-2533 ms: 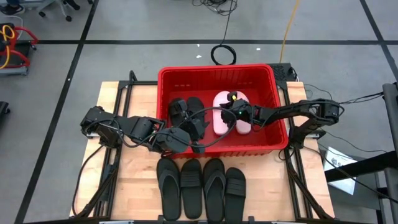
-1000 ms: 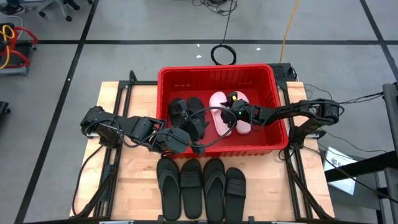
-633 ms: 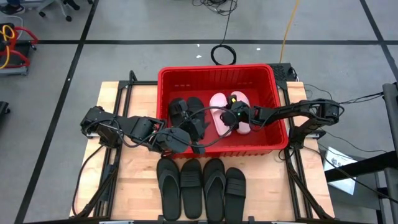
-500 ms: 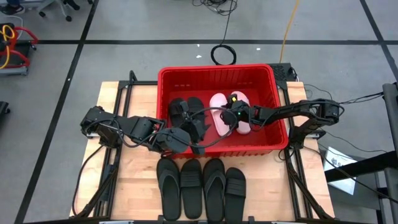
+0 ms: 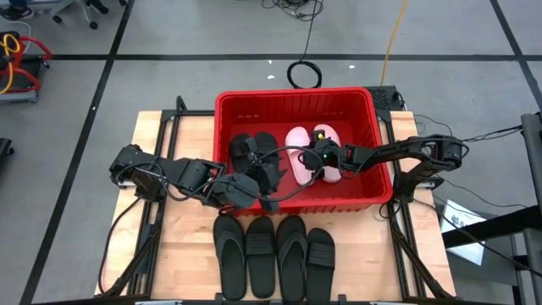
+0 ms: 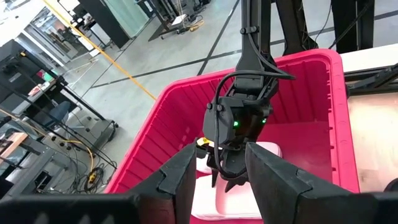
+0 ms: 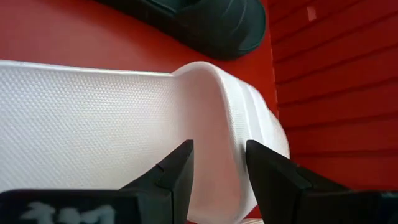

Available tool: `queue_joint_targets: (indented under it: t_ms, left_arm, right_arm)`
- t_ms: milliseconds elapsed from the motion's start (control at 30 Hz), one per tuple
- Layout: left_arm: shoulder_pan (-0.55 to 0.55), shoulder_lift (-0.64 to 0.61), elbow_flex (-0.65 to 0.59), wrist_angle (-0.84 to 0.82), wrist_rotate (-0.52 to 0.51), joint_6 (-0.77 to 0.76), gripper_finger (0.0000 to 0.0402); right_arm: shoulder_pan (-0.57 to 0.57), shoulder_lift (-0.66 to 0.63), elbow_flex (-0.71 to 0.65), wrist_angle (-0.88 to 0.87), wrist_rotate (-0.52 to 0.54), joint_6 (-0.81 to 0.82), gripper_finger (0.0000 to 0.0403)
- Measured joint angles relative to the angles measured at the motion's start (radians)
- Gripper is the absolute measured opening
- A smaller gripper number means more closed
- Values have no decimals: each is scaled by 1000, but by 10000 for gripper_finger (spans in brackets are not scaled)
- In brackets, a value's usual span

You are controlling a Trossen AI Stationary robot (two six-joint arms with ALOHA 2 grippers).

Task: Pick and place slides into bin
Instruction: Put the pink slide into the red bin, then put the black slipper into the red bin

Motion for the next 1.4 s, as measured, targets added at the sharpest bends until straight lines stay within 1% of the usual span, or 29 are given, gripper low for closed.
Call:
queue_joint_targets:
  t_ms: [133, 233, 533, 667, 867, 967, 1167, 1233, 1300, 1400]
  left_arm:
    - [0, 0, 0, 0, 0, 0, 147]
    - [0, 0, 0, 0, 1, 0, 147]
    - [0, 0, 0, 0, 2, 0, 147]
    - [0, 0, 0, 0, -1, 0, 147]
    - [-18, -27, 0, -4, -2, -20, 147]
    - [-43, -61, 1, -41, -1, -111, 147]
    - [-109, -119, 1, -239, 0, -356, 147]
    - [-133, -128, 1, -325, 16, -465, 147]
    - [-161, -130, 1, -427, 80, -593, 147]
    - [-199, -130, 1, -561, 217, -796, 147]
  right_arm:
    - [0, -6, 0, -1, 1, 69, 133]
    - [0, -37, -1, -9, 1, 114, 133]
    - [10, -168, -1, -111, 0, 138, 131]
    - [37, -255, -1, -140, 2, 142, 130]
    - [135, -436, -1, -136, 3, 141, 130]
    - [188, -529, -1, -137, 6, 167, 130]
    - [308, -700, -1, -137, 5, 242, 130]
    - [357, -747, -1, -137, 3, 246, 130]
    - [408, -787, -1, -137, 3, 245, 130]
    - [484, -830, -1, -137, 2, 245, 130]
